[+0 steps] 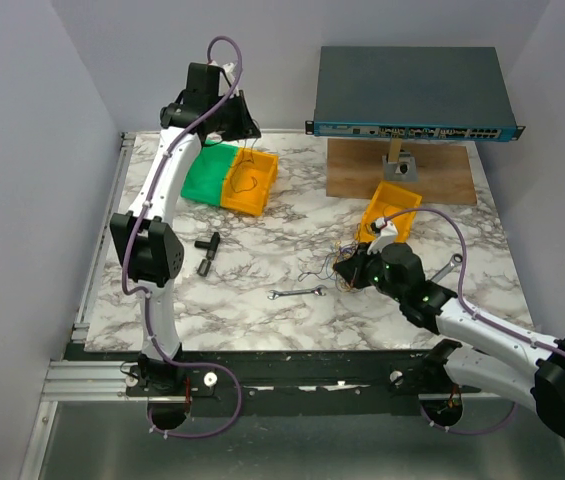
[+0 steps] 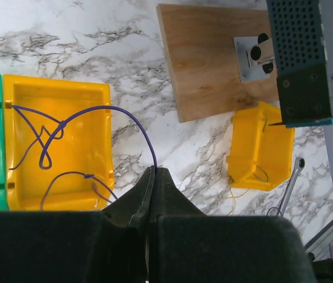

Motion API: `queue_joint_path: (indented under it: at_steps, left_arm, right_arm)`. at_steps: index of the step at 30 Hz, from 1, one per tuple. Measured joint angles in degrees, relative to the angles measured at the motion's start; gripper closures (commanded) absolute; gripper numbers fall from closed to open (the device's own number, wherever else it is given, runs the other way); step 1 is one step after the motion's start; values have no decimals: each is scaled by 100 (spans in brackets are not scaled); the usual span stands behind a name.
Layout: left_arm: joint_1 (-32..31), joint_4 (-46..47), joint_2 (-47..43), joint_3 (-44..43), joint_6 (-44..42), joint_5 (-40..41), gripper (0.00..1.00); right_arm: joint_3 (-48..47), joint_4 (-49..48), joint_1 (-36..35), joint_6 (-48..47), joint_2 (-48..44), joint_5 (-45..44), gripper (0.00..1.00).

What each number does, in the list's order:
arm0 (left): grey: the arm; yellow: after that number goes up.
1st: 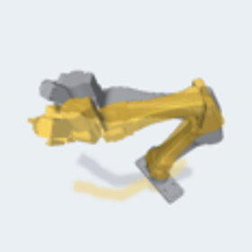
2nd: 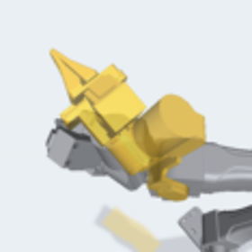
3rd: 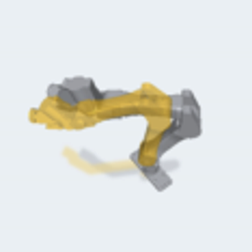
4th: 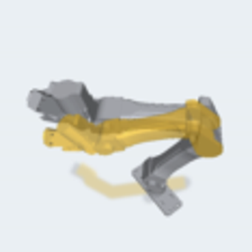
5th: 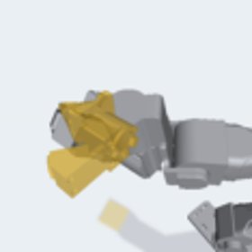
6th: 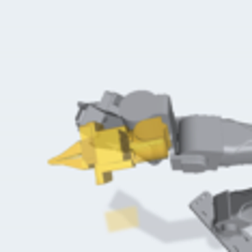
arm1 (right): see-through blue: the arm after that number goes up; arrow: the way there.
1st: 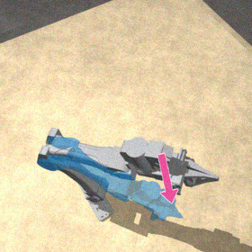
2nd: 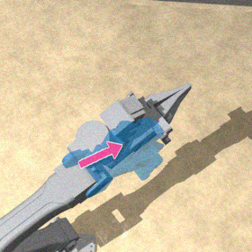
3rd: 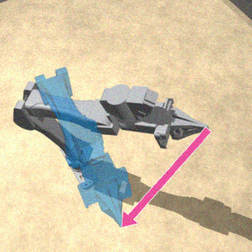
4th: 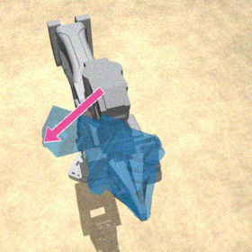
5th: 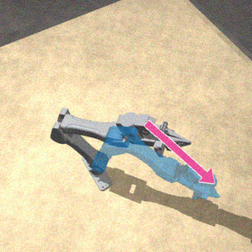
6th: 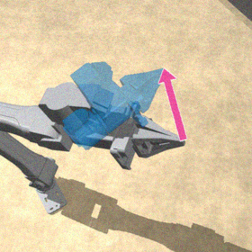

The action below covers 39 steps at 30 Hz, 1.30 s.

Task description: Untangle the cables

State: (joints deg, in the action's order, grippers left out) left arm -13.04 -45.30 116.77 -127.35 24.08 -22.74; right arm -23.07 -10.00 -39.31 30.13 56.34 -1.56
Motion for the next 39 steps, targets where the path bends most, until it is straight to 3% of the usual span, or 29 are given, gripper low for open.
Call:
queue_joint_path:
  at_steps: [7,16,20,25,30,39]
  left_arm:
    - [70,863,457,647,-48,-262,100]
    - [-24,2002,369,2461,-175,315,100]
    - [-70,2022,313,2841,-66,525,100]
    - [-107,1711,365,2660,55,723,100]
    - [-120,1287,970,1665,96,833,98]
    - [-229,568,1676,1156,103,1049,97]
  right_arm:
    - [0,0,0,0,0,0,99]
    - [0,-4,0,0,125,-2,99]
    - [0,0,0,0,227,-2,99]
    - [0,-2,0,0,238,-2,99]
    - [0,-2,0,0,260,-2,99]
    - [0,4,0,7,243,-4,99]
